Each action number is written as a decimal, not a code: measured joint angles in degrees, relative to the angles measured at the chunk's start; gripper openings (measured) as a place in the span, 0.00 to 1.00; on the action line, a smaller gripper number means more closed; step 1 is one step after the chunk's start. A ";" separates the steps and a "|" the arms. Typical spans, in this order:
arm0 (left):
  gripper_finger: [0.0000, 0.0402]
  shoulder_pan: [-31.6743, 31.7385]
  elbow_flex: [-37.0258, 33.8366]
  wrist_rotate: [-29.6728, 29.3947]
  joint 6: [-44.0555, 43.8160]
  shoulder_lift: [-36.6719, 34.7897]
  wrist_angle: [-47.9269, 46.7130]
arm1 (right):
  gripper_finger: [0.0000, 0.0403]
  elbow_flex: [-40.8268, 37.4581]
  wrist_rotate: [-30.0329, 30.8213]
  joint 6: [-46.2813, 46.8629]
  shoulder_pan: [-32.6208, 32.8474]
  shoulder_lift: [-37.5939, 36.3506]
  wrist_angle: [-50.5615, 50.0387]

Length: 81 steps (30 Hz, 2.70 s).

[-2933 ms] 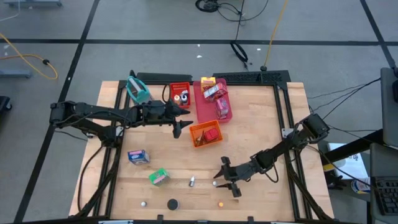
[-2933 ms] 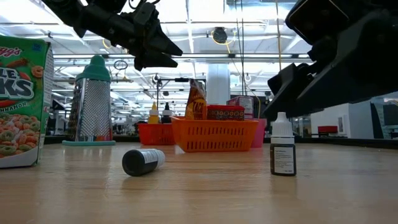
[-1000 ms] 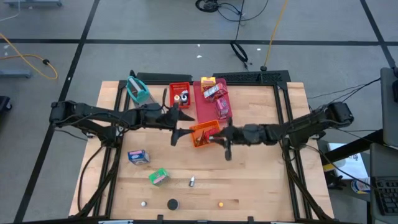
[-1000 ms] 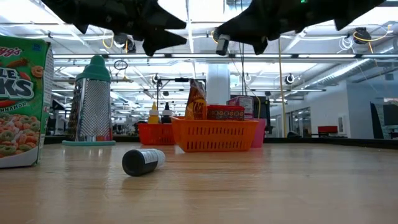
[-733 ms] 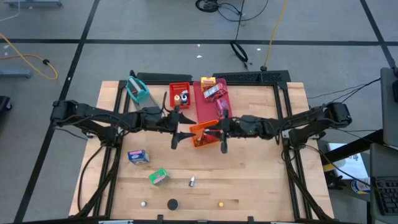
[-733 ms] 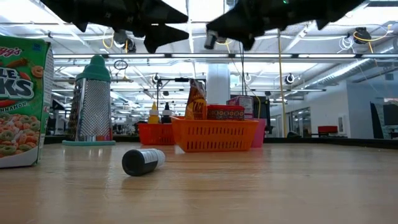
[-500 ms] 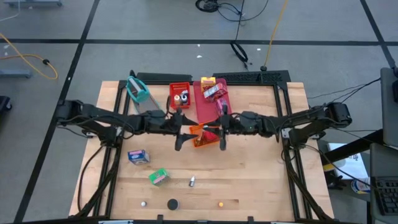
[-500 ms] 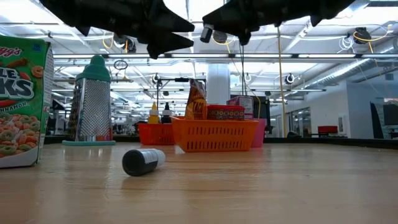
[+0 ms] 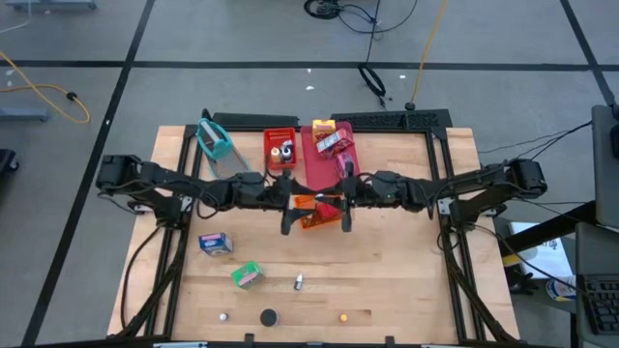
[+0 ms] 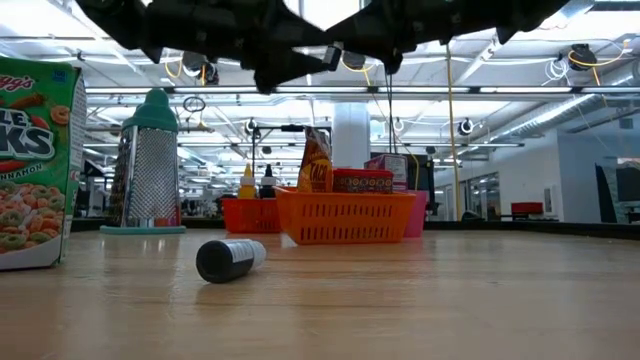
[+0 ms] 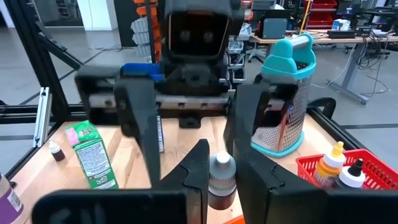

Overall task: Pick & Place Kitchen Items
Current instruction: Put the right brown food coloring bottle into the red bin

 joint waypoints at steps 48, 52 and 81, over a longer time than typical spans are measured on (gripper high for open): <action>0.11 5.12 6.67 -5.70 3.00 -1.27 -17.39 | 0.44 -0.14 3.38 -4.34 -0.47 -1.65 -6.46; 0.11 7.40 6.67 -12.03 2.49 -5.46 -22.79 | 0.45 -0.11 3.10 -3.42 -0.36 -2.80 -8.16; 0.11 28.35 6.69 -20.09 -13.39 1.45 -28.01 | 0.42 -0.11 3.30 -3.87 5.52 -2.47 -8.63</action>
